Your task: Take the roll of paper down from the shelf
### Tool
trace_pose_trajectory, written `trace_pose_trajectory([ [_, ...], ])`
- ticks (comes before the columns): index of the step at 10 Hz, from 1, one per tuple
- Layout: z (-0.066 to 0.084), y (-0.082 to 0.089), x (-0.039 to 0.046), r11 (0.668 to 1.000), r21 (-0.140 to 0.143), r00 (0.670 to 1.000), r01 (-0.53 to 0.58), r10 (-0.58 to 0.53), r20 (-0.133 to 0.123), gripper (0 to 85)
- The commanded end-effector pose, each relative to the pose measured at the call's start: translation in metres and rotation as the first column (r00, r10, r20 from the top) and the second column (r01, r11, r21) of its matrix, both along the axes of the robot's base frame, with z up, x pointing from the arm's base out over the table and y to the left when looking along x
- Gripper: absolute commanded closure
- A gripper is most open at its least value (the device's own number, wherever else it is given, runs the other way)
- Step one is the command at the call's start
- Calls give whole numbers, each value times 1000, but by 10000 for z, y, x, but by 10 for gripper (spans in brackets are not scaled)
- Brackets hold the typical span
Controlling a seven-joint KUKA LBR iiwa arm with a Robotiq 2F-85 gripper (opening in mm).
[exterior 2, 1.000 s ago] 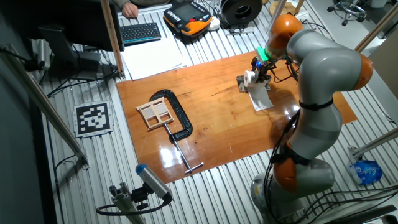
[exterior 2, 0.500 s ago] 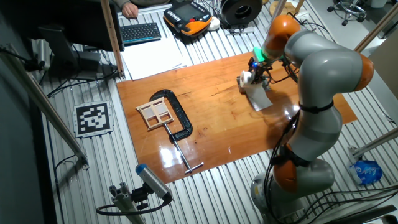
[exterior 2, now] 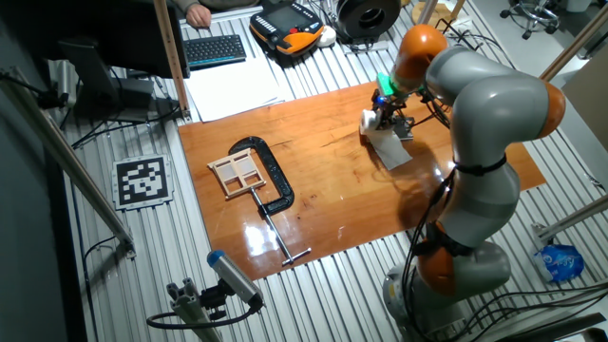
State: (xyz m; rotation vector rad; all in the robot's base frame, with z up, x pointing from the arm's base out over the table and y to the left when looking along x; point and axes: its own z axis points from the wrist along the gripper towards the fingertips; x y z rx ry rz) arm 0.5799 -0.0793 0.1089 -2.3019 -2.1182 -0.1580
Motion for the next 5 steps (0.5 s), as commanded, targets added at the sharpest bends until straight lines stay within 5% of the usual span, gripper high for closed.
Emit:
trace_pose_trajectory([
  [1,11,31,-6,1000,-1,1000,6,-6,-2,850],
  [5,22,74,-31,999,4,999,32,-32,13,850],
])
